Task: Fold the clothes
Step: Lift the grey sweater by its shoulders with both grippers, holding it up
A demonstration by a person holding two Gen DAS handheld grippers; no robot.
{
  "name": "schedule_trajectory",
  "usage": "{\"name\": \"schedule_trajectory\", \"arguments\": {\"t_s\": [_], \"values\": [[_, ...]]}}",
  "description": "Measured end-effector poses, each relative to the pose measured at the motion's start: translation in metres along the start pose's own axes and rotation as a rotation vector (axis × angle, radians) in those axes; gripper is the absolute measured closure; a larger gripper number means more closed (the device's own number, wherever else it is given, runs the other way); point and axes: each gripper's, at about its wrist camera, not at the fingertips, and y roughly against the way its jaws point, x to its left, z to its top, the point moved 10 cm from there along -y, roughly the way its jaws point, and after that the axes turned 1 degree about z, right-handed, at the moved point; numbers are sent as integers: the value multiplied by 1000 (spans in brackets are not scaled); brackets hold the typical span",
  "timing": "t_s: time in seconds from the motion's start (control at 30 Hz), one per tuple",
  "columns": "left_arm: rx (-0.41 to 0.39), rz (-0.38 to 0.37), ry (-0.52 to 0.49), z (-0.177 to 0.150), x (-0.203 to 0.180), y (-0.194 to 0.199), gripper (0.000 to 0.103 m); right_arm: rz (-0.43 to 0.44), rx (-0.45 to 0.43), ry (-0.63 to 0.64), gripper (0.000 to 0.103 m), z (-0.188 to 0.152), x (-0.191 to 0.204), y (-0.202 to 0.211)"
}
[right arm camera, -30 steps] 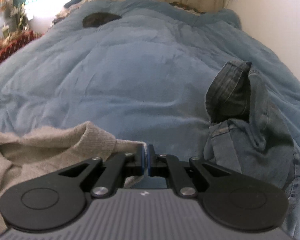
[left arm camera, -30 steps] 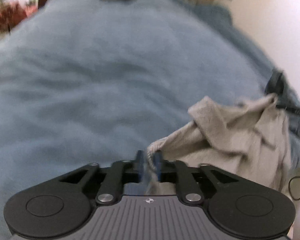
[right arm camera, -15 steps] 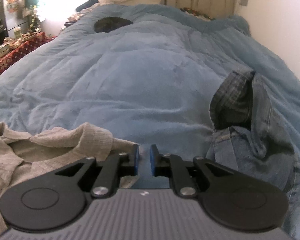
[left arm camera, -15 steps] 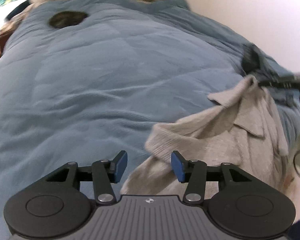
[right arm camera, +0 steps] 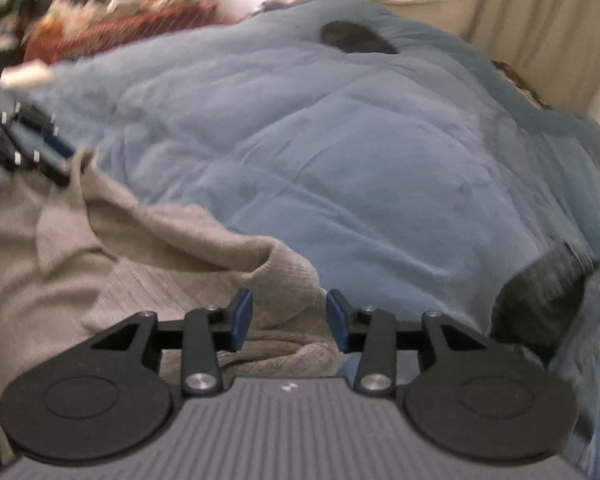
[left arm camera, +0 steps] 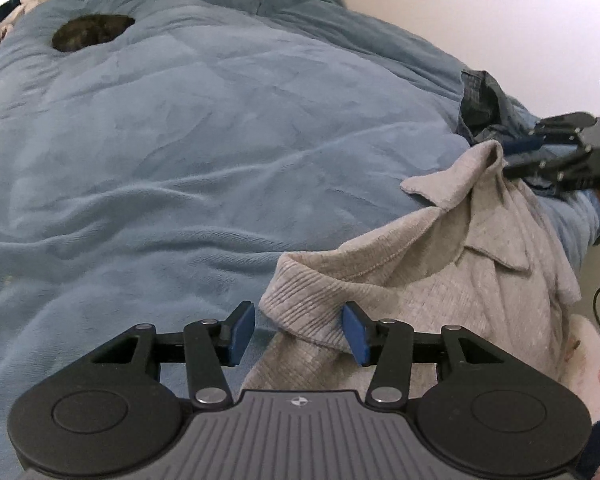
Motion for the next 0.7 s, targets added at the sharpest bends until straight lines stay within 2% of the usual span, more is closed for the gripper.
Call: {"name": "schedule_trajectory", "arguments": {"t_s": [0.07, 0.13, 0.17, 0.2, 0.23, 0.27, 0.37, 0.53, 0.6, 0.7], "values": [[2, -9, -1, 1, -2, -4, 60, -10, 3, 44, 58, 2, 1, -6], [6, -12, 3, 2, -3, -8, 75, -6, 7, 87, 57, 4, 1, -13], [7, -15, 6, 2, -4, -9, 79, 4, 15, 107, 58, 5, 2, -15], [3, -13, 8, 2, -6, -10, 89, 15, 23, 128, 63, 5, 4, -18], [-10, -4, 2, 2, -8, -7, 93, 27, 31, 143, 74, 5, 6, -19], [-24, 6, -6, 2, -11, -4, 93, 41, 38, 147, 92, 4, 10, -18], [-95, 92, -65, 3, -23, 15, 94, 16, 12, 149, 92, 5, 17, -4], [-250, 242, -124, 3, -46, 68, 95, -20, -83, 46, 93, 10, 33, 47], [-345, 320, -120, 7, -54, 100, 95, -18, -120, 17, 93, 14, 43, 73], [-444, 352, -79, 10, -63, 143, 96, -16, -182, -27, 93, 23, 58, 117]]}}
